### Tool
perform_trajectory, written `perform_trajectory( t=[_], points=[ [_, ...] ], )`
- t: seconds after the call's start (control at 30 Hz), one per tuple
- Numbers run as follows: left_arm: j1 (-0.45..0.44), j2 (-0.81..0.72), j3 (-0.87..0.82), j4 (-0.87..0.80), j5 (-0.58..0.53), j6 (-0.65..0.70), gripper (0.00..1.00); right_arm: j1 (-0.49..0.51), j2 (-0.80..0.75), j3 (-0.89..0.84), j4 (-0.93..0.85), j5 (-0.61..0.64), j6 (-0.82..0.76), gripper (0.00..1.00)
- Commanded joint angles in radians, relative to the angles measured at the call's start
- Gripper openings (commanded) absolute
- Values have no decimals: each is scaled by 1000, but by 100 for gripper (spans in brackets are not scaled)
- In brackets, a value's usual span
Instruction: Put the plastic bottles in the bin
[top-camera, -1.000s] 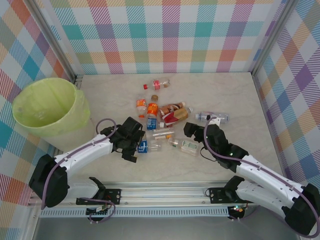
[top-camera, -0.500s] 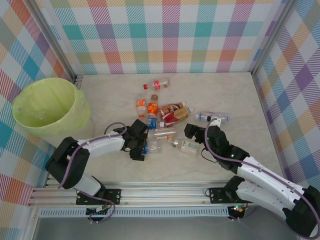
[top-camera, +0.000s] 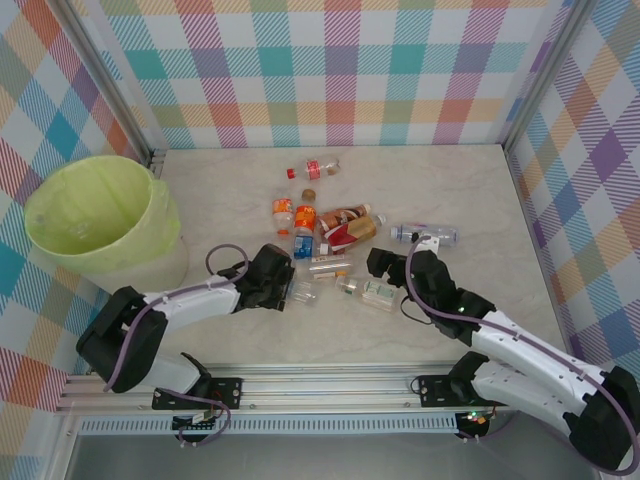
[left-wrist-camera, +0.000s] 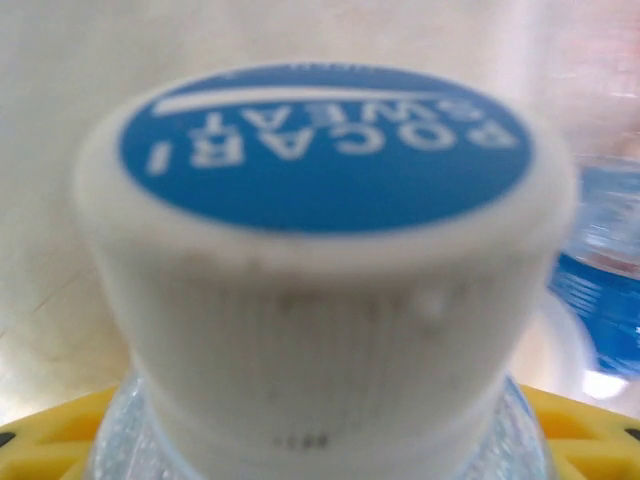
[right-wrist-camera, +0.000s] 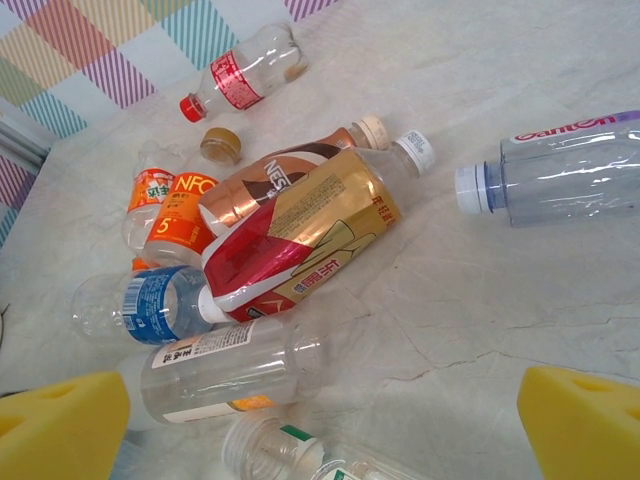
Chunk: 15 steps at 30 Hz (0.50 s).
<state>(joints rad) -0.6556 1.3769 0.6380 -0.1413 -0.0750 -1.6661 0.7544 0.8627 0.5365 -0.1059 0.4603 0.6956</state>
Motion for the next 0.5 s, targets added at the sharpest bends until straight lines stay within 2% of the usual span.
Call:
perform_trajectory(
  t=[0.0, 0.1, 0.23, 0.33, 0.47],
  points=[
    [41, -149, -19, 77, -83, 342, 48, 5, 21, 31, 34, 0, 4, 100],
    [100, -292, 1, -10, -87, 501, 46, 5, 39, 45, 39, -2, -5, 100],
    [155, -428, 132, -217, -135, 752, 45, 5, 57, 62, 41, -6, -10, 100],
    [203, -447, 307, -375, -178, 957, 44, 5, 73, 77, 50, -8, -9, 100],
    [285, -394, 525, -501, -256, 1147, 44, 5, 103, 101, 61, -17, -5, 100]
  ],
)
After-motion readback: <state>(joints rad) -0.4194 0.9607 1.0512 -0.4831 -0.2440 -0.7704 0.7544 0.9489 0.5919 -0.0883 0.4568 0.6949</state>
